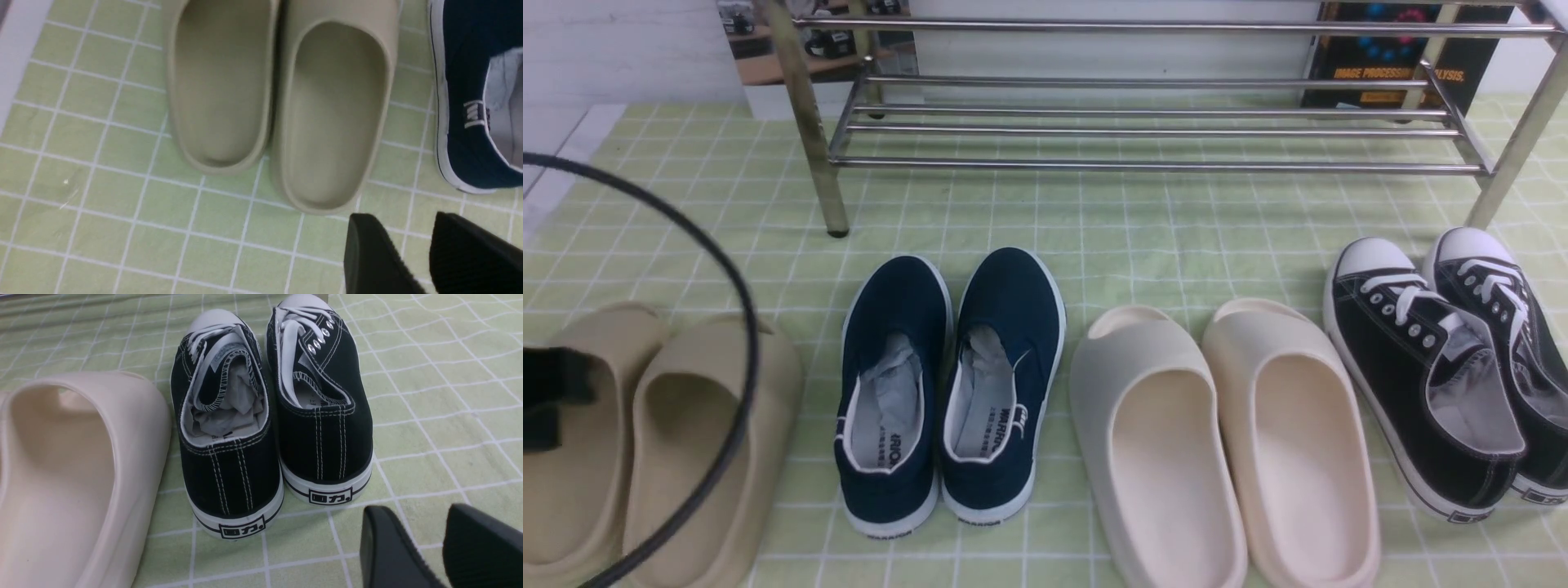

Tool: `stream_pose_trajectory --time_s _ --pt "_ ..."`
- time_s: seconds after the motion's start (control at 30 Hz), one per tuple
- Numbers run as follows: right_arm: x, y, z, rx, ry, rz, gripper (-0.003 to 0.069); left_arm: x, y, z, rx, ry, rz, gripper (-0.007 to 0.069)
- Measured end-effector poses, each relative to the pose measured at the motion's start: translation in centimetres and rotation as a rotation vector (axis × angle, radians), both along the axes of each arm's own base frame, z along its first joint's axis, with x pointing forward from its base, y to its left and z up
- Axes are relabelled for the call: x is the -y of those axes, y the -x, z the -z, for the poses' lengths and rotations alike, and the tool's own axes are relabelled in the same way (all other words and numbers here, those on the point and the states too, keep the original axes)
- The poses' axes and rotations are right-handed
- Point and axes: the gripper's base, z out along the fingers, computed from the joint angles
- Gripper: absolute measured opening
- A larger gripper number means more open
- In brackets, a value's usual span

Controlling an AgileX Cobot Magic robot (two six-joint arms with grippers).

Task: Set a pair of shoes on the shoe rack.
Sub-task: Use the left arm to grab the shoe closest to it

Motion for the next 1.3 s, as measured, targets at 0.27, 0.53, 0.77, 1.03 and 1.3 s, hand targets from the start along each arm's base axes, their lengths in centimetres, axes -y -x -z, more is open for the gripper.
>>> stream_pose_trajectory --time_s 0.27,0.53,0.77,1.03,1.3 --pt "0.0 0.0 0.0 0.0 0.0 0.0 0.0246 6.4 -6.9 4.7 -0.238 -0.03 0.214 0.0239" --pt "0.0 0.0 0.0 0.0 0.0 0.0 0.0246 8.9 -11.7 9.0 -0.287 0.028 0.129 0.0278" --pt "0.0 0.0 0.0 0.0 0.0 0.0 0.0246 9.7 -13.9 12.9 -0.331 0.029 0.095 0.0307" --pt "0.0 0.0 0.0 0.0 0.0 0.0 0.0246 10.1 -14.8 16.0 -0.404 0.008 0.081 0.0203" --pt "0.0 0.0 0.0 0.0 0.0 0.0 0.0246 9.8 -14.0 11.5 -0.346 0.016 0.109 0.0011"
